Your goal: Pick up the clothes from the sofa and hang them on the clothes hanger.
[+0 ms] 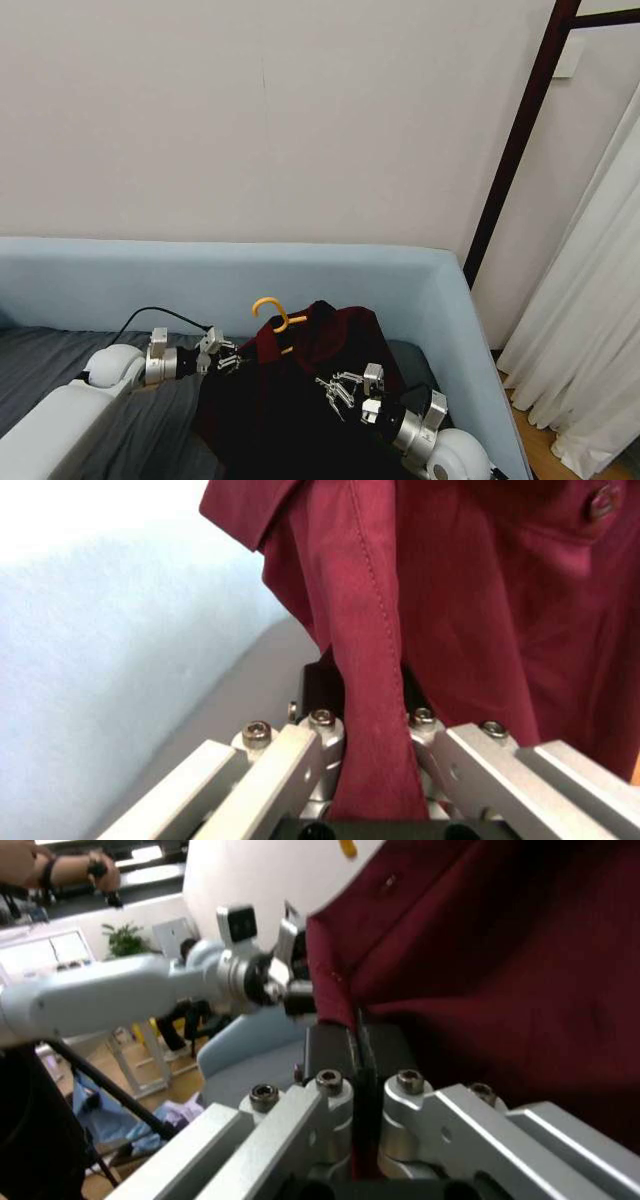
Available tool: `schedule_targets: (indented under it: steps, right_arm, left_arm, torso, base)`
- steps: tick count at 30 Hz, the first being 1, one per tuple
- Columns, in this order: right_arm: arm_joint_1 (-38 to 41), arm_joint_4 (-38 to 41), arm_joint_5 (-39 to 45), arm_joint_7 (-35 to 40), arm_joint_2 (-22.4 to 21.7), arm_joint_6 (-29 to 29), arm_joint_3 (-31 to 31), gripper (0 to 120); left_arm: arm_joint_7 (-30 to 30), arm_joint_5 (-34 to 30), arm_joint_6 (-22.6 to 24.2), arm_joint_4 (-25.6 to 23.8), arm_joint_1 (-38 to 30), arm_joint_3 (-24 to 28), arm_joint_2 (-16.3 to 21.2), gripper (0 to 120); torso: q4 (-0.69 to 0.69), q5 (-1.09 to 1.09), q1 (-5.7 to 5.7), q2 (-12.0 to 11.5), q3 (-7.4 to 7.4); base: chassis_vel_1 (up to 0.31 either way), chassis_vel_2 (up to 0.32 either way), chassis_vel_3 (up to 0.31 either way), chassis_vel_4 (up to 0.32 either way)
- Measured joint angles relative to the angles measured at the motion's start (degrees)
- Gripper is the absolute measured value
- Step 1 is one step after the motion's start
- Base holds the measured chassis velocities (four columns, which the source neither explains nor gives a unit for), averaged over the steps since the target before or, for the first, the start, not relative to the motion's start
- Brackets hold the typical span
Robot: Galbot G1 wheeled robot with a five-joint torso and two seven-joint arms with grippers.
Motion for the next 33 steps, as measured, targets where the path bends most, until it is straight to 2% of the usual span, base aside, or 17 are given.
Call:
schedule_targets:
  steps: [5, 8, 10, 11, 14, 15, 16, 18, 19, 24, 25, 27, 29, 33]
  right_arm:
    - [-0.69, 2.47, -2.75, -0.05, -1.45, 0.01, 0.35, 22]
    - [-0.78, 3.49, -2.67, -1.35, -1.95, -0.08, 0.7, 28]
    - [-1.07, 4.97, -1.68, -5.67, -3.01, -0.54, 1.82, 40]
    - [-1.07, 4.97, -1.68, -5.67, -3.01, -0.54, 1.82, 40]
    - [-1.73, 6.95, 1.57, -13.14, -3.95, -3.1, 5.47, 53]
    - [-1.74, 7.62, 3.12, -14.21, -4.15, -3.89, 6.95, 58]
    - [-1.74, 7.62, 3.12, -14.21, -4.15, -3.89, 6.95, 58]
    - [-1.19, 8.83, 6.38, -10.64, -4.55, -4.35, 8.88, 67]
    - [-1.19, 8.83, 6.38, -10.64, -4.55, -4.35, 8.88, 67]
    - [1.64, 11.97, 8.07, 13.77, -5.2, -3.21, 10.66, 91]
    - [1.64, 11.97, 8.07, 13.77, -5.2, -3.21, 10.66, 91]
    - [2.06, 12.74, 7.07, 17.56, -6.03, -4.32, 10.98, 98]
    - [1.83, 13.17, 5.66, 18.12, -7.26, -5.22, 11.0, 100]
    - [0.81, 13.8, 4.41, 16.98, -8.28, -6.43, 11.08, 100]
  left_arm:
    - [1.1, -3.56, 1.15, -2.18, -2.57, -0.05, 3.88, 2]
    - [1.11, -4.67, 1.52, -2.97, -3.3, -0.24, 4.99, 2]
    - [1.05, -6.07, 2.0, -3.92, -4.42, -0.55, 6.21, 2]
    - [1.05, -6.07, 2.0, -3.92, -4.42, -0.55, 6.21, 2]
    - [1.03, -7.32, 2.36, -4.44, -6.12, -0.72, 7.68, 2]
    - [1.25, -7.65, 2.39, -4.45, -6.78, -0.7, 8.42, 2]
    - [1.25, -7.65, 2.39, -4.45, -6.78, -0.7, 8.42, 2]
    - [2.68, -8.25, 2.44, -4.35, -8.32, -0.18, 10.16, 2]
    - [2.68, -8.25, 2.44, -4.35, -8.32, -0.18, 10.16, 2]
    - [10.11, -8.39, 3.24, -2.93, -11.58, 1.25, 13.65, 2]
    - [10.11, -8.39, 3.24, -2.93, -11.58, 1.25, 13.65, 2]
    - [14.52, -7.37, 3.77, -1.53, -13.14, 1.65, 14.0, 2]
    - [18.38, -5.96, 4.05, -0.2, -14.54, 1.98, 14.25, 2]
    - [20.61, -5.21, 4.33, 0.29, -15.0, 2.11, 14.62, 2]
  torso:
    - [0.01, 0.0, 0.0, 0.0, 0.0]
    - [0.01, 0.0, 0.0, 0.0, 0.0]
    - [0.01, 0.0, 0.0, 0.0, 0.0]
    - [0.01, 0.0, 0.0, 0.0, 0.0]
    - [0.0, -0.01, 0.0, 0.0, 0.0]
    - [-0.01, -0.01, 0.0, 0.0, 0.0]
    - [-0.01, -0.01, 0.0, 0.0, 0.0]
    - [-0.01, 0.0, 0.0, 0.0, 0.0]
    - [-0.01, 0.0, 0.0, 0.0, 0.0]
    - [0.03, 0.0, 0.0, 0.0, 0.0]
    - [0.03, 0.0, 0.0, 0.0, 0.0]
    - [0.02, -0.01, 0.0, 0.0, 0.0]
    - [0.0, 0.0, 0.0, 0.0, 0.0]
    - [0.0, 0.0, 0.0, 0.0, 0.01]
  base:
    - [0.0, 0.0, 0.0, 0.0]
    - [0.0, 0.0, 0.0, 0.0]
    - [0.0, 0.0, 0.0, 0.0]
    - [0.0, 0.0, 0.0, 0.0]
    - [0.0, 0.0, 0.0, 0.0]
    - [0.0, 0.0, 0.0, 0.0]
    - [0.0, 0.0, 0.0, 0.0]
    - [0.0, 0.0, 0.0, 0.0]
    - [0.0, 0.0, 0.0, 0.0]
    - [0.0, 0.0, 0.0, 0.0]
    - [0.0, 0.0, 0.0, 0.0]
    - [0.0, 0.0, 0.0, 0.0]
    - [0.0, 0.0, 0.0, 0.0]
    - [0.0, 0.0, 0.0, 0.0]
